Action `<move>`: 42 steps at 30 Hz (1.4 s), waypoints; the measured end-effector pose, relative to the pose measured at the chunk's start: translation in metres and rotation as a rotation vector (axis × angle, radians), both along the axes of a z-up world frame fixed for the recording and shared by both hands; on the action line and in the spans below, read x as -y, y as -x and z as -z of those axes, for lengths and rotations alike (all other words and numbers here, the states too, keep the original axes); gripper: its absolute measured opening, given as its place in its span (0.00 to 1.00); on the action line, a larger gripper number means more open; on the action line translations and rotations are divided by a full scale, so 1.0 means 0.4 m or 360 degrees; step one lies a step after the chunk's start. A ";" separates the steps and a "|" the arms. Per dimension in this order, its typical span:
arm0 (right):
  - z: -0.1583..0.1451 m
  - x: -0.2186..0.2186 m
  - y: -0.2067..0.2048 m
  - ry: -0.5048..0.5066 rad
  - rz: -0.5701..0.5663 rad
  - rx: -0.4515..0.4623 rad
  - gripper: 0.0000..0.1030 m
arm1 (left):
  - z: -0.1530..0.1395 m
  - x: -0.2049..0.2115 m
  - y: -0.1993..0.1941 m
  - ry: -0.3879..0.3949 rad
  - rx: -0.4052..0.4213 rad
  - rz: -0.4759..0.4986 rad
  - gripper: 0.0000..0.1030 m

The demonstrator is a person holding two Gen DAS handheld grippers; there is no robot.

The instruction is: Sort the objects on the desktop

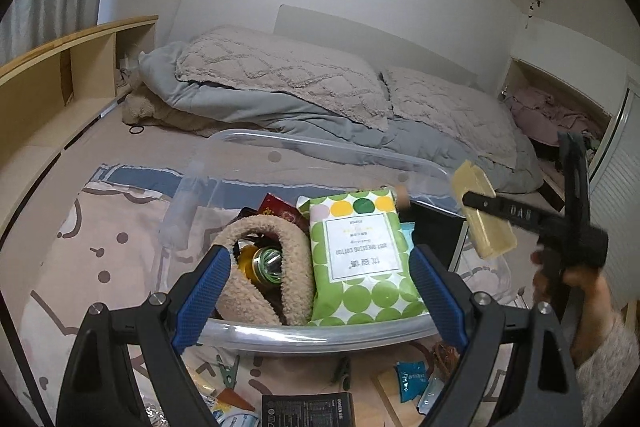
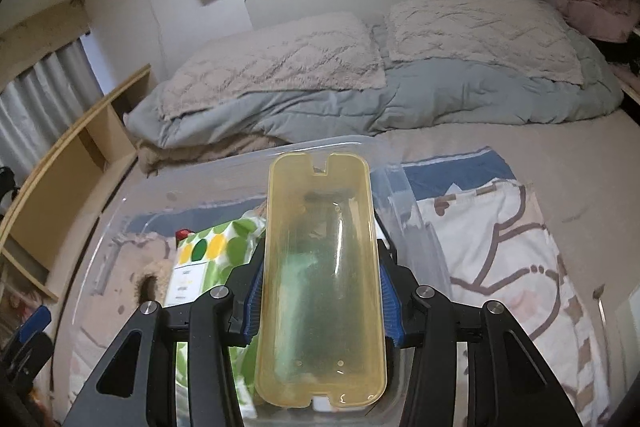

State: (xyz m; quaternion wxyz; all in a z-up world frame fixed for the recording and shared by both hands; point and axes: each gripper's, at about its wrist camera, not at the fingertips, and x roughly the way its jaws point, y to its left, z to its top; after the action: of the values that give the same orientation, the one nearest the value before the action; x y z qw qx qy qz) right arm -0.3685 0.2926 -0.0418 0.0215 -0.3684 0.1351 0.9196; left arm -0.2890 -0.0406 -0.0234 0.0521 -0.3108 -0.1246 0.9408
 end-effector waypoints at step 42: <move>-0.130 0.043 -0.043 -0.0272 -0.0117 0.0014 0.81 | -0.013 -0.003 -0.040 0.0007 -0.0005 0.0007 0.89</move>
State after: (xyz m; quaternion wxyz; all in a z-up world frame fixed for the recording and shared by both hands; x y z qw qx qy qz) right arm -0.3514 0.2753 0.0102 0.0195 -0.3740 0.0425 0.9262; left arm -0.2729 -0.0394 -0.0181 0.0537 -0.3096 -0.1219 0.9415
